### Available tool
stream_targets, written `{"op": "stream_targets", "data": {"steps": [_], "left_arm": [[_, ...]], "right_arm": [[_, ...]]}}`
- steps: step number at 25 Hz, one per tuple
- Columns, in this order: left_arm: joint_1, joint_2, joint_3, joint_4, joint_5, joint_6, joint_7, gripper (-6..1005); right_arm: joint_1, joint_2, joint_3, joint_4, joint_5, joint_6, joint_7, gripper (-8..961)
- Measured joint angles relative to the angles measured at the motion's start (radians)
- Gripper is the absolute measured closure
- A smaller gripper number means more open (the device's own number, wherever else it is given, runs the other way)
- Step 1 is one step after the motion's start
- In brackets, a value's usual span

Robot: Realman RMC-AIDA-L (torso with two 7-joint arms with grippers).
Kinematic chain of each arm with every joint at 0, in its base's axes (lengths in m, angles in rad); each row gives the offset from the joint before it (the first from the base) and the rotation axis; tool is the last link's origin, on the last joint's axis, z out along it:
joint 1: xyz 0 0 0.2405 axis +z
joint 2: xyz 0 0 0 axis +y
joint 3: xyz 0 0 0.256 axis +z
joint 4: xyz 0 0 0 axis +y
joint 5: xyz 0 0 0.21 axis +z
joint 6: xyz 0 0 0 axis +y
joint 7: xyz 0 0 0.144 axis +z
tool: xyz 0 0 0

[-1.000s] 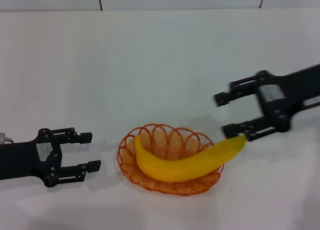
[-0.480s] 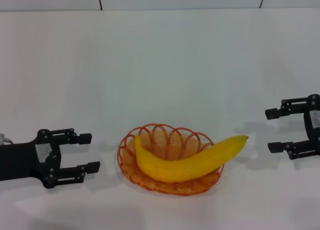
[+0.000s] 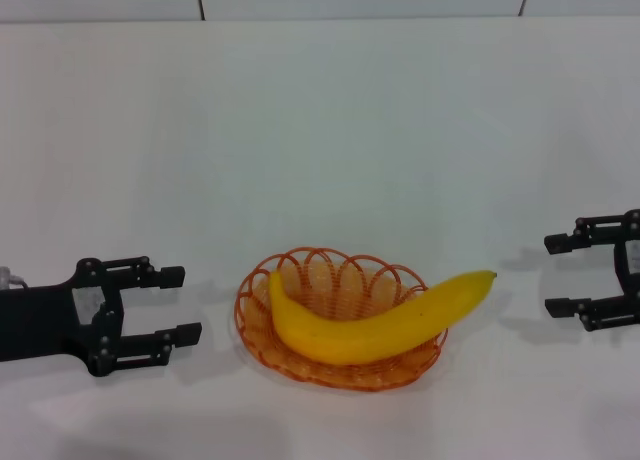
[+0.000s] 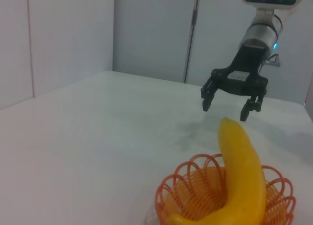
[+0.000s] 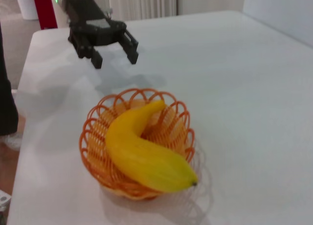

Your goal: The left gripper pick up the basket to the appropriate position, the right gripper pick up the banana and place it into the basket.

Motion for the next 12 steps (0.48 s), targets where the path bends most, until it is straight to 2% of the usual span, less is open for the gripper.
{"op": "stream_targets", "data": {"steps": [12], "left_arm": [[0.020,-0.004,0.000,0.000,-0.048,0.016,0.097,292]], "right_arm": [[-0.001,0.003,0.005,0.002,-0.014,0.000,0.008,204]]}}
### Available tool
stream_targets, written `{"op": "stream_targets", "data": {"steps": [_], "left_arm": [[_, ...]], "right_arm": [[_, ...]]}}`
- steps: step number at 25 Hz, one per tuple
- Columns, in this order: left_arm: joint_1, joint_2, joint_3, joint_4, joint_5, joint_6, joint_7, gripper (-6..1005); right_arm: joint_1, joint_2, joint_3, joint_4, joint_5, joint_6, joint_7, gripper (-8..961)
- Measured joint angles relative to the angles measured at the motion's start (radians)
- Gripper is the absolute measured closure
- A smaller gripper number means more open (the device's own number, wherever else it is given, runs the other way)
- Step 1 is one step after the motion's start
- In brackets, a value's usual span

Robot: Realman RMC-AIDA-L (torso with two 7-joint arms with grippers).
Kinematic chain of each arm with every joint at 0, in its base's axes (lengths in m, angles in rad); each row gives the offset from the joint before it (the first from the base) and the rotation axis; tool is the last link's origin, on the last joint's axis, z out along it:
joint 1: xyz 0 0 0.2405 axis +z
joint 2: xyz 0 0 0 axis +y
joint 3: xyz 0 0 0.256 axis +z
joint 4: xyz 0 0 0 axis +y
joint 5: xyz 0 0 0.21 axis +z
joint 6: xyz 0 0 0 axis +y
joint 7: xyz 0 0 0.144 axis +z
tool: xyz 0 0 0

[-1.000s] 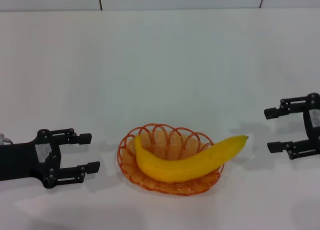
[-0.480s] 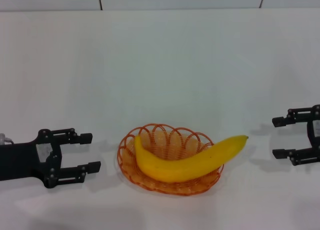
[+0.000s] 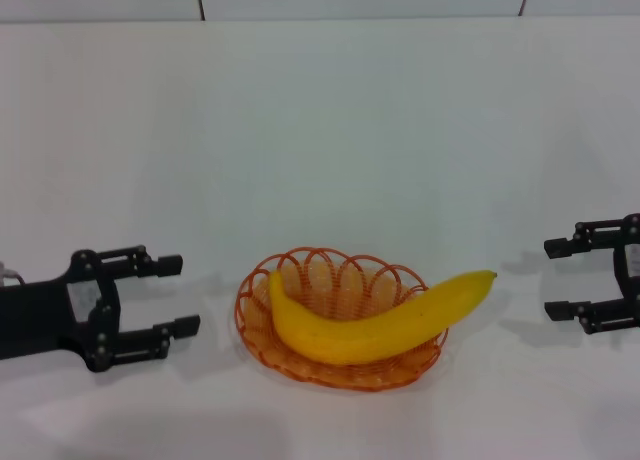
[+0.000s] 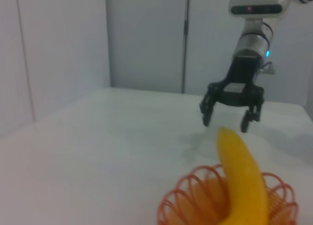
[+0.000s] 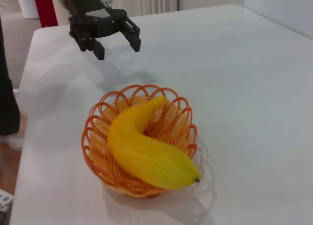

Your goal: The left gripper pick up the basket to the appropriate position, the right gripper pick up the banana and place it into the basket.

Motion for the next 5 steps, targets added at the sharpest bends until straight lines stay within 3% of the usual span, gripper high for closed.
{"op": "stream_targets", "data": {"steps": [5], "left_arm": [[0.012,-0.001,-0.019,-0.015,-0.062,-0.035,0.028,292]], "right_arm": [[0.001,0.004,0.021,0.001,0.000,0.016,0.000,204]]}}
